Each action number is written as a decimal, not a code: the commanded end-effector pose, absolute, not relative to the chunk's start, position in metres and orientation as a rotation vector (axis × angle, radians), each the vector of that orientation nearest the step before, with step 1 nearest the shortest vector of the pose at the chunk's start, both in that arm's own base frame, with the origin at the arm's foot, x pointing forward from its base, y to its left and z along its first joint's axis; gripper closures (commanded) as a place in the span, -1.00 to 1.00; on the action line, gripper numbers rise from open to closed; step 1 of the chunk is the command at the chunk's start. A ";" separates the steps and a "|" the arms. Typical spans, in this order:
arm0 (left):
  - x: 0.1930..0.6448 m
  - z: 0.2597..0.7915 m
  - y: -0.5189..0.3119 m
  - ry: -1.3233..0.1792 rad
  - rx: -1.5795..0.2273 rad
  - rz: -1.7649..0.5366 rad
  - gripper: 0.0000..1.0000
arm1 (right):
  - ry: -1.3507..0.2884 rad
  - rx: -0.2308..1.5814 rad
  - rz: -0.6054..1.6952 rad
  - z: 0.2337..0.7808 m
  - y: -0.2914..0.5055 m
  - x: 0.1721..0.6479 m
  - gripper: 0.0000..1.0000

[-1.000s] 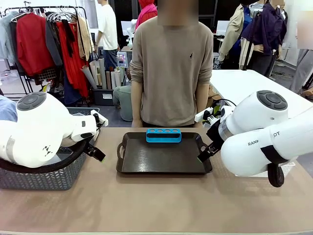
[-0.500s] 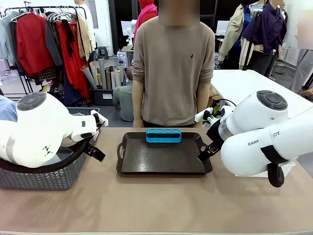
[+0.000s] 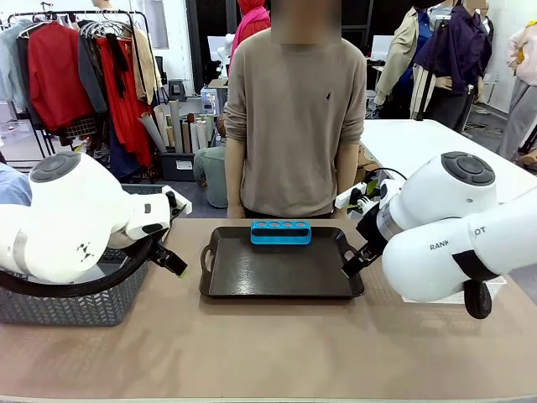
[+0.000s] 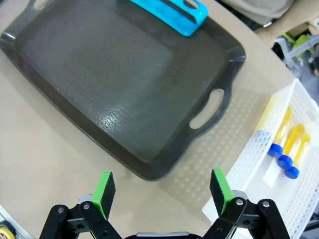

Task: Prepare the laboratory tools.
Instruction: Pick up one Large Measuring Cup and place it on the Handle tray.

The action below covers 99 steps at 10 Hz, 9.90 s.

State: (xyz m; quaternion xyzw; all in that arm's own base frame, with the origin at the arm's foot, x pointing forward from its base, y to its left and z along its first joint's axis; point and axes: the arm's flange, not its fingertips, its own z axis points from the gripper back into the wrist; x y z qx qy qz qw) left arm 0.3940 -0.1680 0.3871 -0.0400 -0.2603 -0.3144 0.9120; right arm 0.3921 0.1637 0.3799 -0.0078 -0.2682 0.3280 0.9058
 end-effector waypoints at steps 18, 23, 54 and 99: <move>0.384 0.484 -0.133 -0.501 -0.176 -0.841 -1.00 | -0.497 0.242 0.655 0.477 0.179 0.370 -1.00; 0.377 0.563 -0.071 -0.606 -0.248 -0.866 -1.00 | -0.553 0.424 0.640 0.578 0.110 0.366 -1.00; 0.366 0.668 0.004 -0.827 -0.330 -0.832 -1.00 | -0.720 0.399 0.631 0.691 0.039 0.353 -1.00; 0.638 0.416 -0.010 -0.154 -0.014 -0.223 -1.00 | -0.720 0.399 0.631 0.691 0.039 0.353 -1.00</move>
